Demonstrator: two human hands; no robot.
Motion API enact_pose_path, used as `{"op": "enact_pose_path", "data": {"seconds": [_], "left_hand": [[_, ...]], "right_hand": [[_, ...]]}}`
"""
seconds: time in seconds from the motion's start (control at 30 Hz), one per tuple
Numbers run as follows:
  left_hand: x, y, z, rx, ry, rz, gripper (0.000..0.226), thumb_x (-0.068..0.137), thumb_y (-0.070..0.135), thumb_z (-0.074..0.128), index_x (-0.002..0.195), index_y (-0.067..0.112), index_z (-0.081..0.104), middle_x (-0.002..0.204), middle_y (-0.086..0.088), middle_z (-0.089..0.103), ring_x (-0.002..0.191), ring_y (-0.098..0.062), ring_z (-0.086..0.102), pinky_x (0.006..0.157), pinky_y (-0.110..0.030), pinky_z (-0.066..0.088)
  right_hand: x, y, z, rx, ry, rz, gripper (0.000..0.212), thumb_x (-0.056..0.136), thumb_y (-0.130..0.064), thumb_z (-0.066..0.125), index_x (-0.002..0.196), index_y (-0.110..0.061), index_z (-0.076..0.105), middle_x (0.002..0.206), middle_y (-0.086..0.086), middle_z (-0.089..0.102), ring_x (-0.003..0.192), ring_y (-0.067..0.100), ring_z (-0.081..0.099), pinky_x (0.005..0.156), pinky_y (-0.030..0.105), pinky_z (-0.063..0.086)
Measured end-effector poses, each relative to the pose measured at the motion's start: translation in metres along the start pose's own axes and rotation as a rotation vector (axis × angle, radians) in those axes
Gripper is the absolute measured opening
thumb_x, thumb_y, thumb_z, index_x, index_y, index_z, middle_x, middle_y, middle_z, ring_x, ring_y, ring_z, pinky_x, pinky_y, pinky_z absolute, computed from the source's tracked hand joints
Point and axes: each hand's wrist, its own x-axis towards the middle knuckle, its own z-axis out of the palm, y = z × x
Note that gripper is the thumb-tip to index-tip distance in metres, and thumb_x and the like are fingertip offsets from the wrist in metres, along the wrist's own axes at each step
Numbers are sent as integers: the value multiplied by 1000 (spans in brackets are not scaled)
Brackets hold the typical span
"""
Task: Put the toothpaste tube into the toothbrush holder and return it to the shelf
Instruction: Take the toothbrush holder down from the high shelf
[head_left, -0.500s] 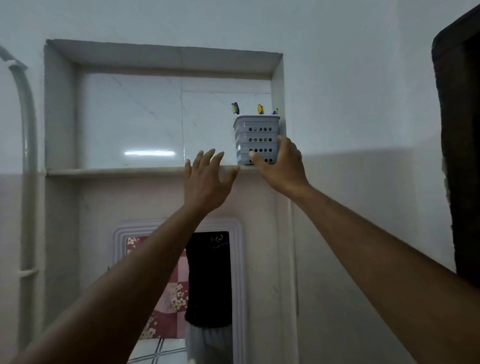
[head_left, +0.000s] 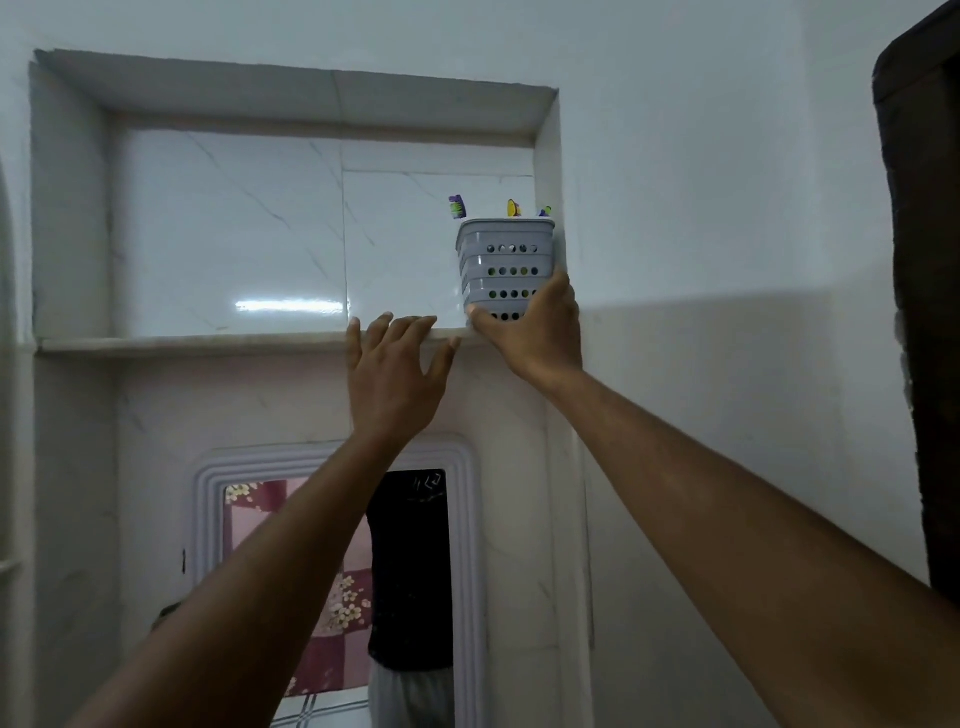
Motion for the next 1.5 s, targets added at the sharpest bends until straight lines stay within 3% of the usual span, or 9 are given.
{"op": "enact_pose_path", "data": {"seconds": [0.1, 0.2, 0.4, 0.7, 0.83, 1.0, 1.2, 1.37, 1.5], "left_hand": [[0, 4, -6, -29, -45, -26, 57, 105, 63, 47, 145, 26, 64, 146, 4, 65, 154, -22, 39, 133, -50, 6], [0, 8, -16, -86, -98, -53, 60, 105, 62, 48, 148, 22, 60, 152, 1, 60, 157, -22, 35, 134, -50, 4], [-21, 23, -46, -196, -119, -104, 63, 104, 60, 54, 153, 20, 53, 155, -4, 56, 146, -25, 48, 125, -57, 30], [-76, 46, -89, -171, -234, -147, 63, 103, 60, 56, 153, 21, 52, 154, -7, 57, 140, -26, 52, 117, -56, 42], [-128, 55, -105, -124, -307, -202, 63, 103, 60, 56, 153, 21, 52, 155, -7, 57, 140, -25, 53, 116, -54, 44], [-187, 67, -119, -143, -411, -258, 58, 104, 53, 60, 151, 19, 54, 152, -9, 60, 135, -26, 56, 105, -39, 44], [-285, 59, -136, -131, -571, -411, 66, 102, 60, 59, 154, 19, 52, 155, -8, 57, 139, -26, 55, 111, -45, 48], [-345, 33, -142, -143, -676, -485, 64, 102, 56, 62, 152, 16, 55, 153, -8, 59, 139, -24, 55, 108, -36, 42], [-402, -5, -136, -162, -767, -559, 59, 100, 57, 65, 143, 17, 63, 143, -4, 67, 133, -22, 61, 110, -41, 49]], "right_hand": [[-6, -1, -10, 10, 40, -6, 120, 69, -60, 93, 161, -8, 35, 148, 11, 55, 136, 33, 57, 103, 47, 59], [-12, -7, -24, 12, 54, -27, 134, 74, -60, 91, 172, -9, 16, 160, 11, 46, 145, 33, 48, 109, 47, 53], [-21, -13, -51, 129, 90, -57, 139, 70, -66, 95, 173, -11, 19, 164, 9, 49, 147, 31, 54, 113, 48, 57], [-106, 6, -92, 204, 54, -51, 126, 61, -63, 102, 157, -11, 40, 150, 6, 61, 129, 23, 66, 86, 11, 50], [-168, 29, -113, 177, -50, 43, 124, 58, -68, 99, 152, -11, 42, 145, 5, 64, 121, 24, 71, 88, 39, 66], [-229, 50, -128, 138, -168, 160, 123, 58, -56, 107, 153, -13, 43, 145, 3, 65, 122, 25, 70, 91, 39, 63], [-317, 78, -137, 104, -344, 288, 134, 47, -76, 90, 157, -19, 38, 147, 2, 64, 125, 28, 71, 95, 50, 65], [-374, 101, -126, 59, -453, 387, 128, 50, -69, 95, 154, -20, 39, 144, 1, 65, 123, 29, 71, 94, 49, 64], [-420, 120, -109, 43, -525, 472, 130, 51, -64, 98, 157, -26, 33, 143, -4, 66, 120, 26, 71, 96, 47, 63]]}}
